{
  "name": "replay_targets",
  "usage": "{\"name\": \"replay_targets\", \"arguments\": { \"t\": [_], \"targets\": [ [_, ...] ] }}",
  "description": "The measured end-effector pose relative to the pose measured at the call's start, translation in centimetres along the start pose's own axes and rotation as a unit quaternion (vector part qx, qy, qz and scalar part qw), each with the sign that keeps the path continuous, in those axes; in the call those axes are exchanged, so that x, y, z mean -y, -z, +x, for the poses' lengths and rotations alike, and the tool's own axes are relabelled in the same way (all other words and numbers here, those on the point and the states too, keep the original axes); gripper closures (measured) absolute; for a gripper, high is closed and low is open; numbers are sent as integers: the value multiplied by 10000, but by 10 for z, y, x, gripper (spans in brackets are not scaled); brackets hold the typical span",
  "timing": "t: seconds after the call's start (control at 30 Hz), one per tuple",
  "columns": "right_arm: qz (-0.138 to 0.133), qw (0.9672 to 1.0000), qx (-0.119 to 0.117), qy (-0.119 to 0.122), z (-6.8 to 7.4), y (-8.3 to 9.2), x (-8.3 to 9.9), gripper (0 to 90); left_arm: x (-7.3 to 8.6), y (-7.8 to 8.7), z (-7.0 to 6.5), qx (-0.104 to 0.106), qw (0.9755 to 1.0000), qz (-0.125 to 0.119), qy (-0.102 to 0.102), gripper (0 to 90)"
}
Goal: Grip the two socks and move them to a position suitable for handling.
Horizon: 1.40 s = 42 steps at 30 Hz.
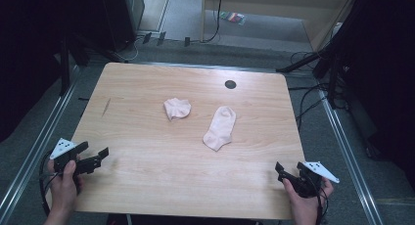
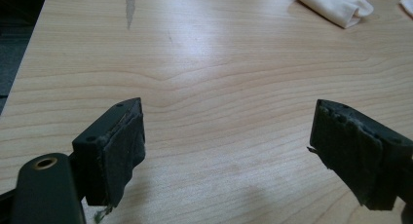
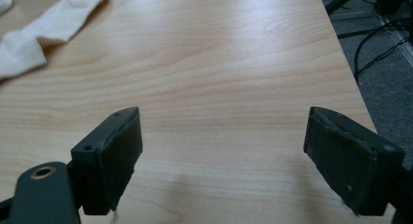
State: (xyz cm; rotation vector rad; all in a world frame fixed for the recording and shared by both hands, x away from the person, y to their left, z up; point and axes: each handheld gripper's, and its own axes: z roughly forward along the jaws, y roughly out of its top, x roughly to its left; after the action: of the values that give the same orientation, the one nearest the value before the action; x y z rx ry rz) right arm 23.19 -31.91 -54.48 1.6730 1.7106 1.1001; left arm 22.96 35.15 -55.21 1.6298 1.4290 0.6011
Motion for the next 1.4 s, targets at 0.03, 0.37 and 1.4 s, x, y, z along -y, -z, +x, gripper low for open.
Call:
{"name": "replay_targets", "arguments": {
  "t": [0.03, 0.37, 1.4],
  "targets": [
    [0, 10000, 0, 0, 0, 0, 0, 143, 0, 0, 0, 0, 10000, 0, 0, 137],
    [-160, 9994, 153, -259, 22, 4, -19, 162, 0, 1, 0, 10, 10000, -19, -10, 137],
    [328, 9972, -342, 570, 185, -111, -79, 299, 0, 0, 1, 27, 10000, 12, 30, 137]
  ]
}}
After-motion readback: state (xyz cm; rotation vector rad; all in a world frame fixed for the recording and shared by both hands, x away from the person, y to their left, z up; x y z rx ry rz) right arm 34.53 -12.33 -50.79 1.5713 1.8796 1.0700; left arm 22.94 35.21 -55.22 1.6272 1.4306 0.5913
